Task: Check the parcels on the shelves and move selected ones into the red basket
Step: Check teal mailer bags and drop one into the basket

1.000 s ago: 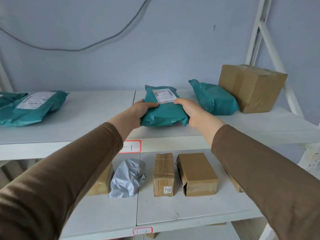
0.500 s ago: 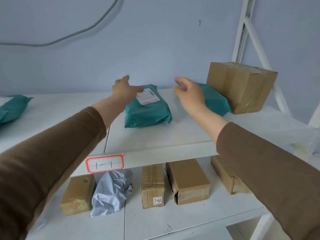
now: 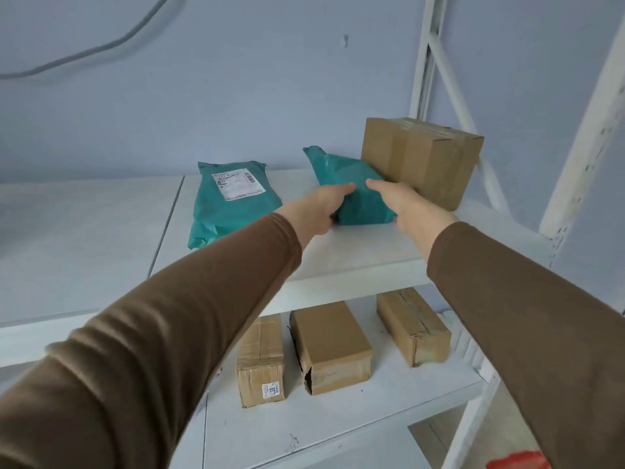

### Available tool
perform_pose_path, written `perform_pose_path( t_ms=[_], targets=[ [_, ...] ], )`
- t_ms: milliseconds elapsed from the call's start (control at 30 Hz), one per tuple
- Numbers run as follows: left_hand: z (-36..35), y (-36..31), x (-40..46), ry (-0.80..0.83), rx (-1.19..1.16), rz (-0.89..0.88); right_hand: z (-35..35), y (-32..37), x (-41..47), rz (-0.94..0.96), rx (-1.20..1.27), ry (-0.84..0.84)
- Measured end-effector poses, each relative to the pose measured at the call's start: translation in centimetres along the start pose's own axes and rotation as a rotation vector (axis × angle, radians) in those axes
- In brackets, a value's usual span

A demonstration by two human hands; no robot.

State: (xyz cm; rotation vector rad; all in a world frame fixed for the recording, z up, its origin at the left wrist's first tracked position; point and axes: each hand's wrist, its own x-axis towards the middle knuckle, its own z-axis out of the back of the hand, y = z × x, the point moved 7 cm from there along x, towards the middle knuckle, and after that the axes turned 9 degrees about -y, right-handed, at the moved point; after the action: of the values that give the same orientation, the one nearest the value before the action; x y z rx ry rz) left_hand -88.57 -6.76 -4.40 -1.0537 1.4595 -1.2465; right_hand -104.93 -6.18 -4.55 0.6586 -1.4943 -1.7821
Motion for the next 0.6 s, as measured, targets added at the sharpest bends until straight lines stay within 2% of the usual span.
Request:
perform_pose_path(
  t_ms=[133, 300, 467, 600],
  targets=[
    [-0.8, 0.4, -3.1, -0.034, -0.076, -0.017, 1.0, -0.6, -2.6, 0.007, 0.16, 0.074],
    [-0.9, 1.5, -9.0, -0.072, -0.155, -0.089, 4.7, -0.3, -10.2, 0.056, 0.347, 0.211],
    [-0.5, 4.2, -17.5, -0.105, -0.243, -0.208, 9.3, -2.5, -17.7, 0.154, 0.415, 0.296],
    [-0.8, 7.9, -24.9, -0.069, -0.261, -0.26, 13.0, -6.5, -23.4, 0.204, 0.413, 0.378]
  ],
)
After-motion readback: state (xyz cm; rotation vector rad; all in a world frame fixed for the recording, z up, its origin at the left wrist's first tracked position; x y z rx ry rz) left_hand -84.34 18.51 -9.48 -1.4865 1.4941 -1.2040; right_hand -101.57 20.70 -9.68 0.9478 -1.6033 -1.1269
